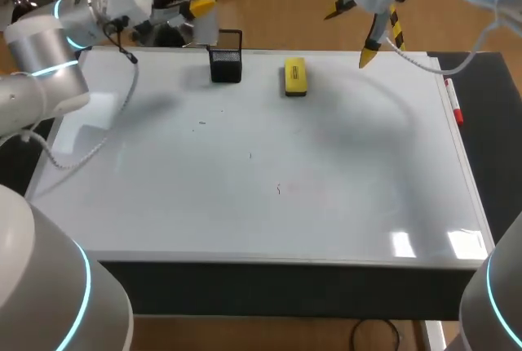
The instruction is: Pick up the inspection probe, press it on each red-marked spot on the whiteboard one by one, put down the probe, pick up the eraser, and wipe off all the red marks.
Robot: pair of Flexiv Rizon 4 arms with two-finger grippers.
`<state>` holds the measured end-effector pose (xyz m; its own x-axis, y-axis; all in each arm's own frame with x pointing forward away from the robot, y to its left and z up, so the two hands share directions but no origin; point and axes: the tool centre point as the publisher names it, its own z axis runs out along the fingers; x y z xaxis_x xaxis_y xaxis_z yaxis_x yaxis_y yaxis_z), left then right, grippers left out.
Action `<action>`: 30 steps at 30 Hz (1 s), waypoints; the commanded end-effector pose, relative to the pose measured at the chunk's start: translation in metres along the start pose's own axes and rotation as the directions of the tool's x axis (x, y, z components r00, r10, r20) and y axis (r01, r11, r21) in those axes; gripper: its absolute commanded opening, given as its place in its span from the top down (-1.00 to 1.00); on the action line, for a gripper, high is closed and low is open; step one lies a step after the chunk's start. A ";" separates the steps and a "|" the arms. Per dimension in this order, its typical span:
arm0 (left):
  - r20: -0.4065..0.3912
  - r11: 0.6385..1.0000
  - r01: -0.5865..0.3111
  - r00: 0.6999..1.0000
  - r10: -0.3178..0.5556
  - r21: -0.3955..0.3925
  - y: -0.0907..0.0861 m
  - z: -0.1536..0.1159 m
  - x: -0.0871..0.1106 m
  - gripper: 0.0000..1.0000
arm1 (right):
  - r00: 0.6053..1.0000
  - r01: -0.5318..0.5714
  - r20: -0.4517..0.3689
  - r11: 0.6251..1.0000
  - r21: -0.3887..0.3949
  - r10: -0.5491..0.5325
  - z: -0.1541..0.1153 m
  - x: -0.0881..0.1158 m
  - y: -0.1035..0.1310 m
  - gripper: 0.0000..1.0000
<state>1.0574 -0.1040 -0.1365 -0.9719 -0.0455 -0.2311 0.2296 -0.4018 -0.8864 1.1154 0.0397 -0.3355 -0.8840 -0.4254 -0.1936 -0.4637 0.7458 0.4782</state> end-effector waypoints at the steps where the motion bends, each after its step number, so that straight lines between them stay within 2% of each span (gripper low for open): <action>1: -0.111 0.998 0.023 0.994 -0.017 0.052 0.015 0.011 -0.017 1.00 | 1.000 0.001 -0.005 1.000 0.003 -0.001 -0.001 -0.001 0.000 -1.00; 10: -0.134 0.997 0.051 0.990 -0.042 0.065 0.029 0.025 -0.033 1.00 | 1.000 0.001 -0.005 1.000 0.003 -0.001 -0.001 -0.001 0.000 -1.00; 19: -0.098 0.996 0.082 0.992 -0.078 0.037 0.048 0.018 -0.044 1.00 | 1.000 0.001 -0.005 1.000 0.003 -0.001 -0.001 -0.001 0.000 -1.00; 30: -0.067 0.993 0.115 0.991 -0.113 0.022 0.064 0.011 -0.049 1.00 | 1.000 0.001 -0.005 1.000 0.003 -0.001 -0.001 -0.001 0.000 -1.00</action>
<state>1.1136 -0.1374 -0.1749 -0.9874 0.0451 -0.1519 0.1197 -0.4159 -0.9015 1.1156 0.0397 -0.3353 -0.8840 -0.4256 -0.1933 -0.4637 0.7461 0.4779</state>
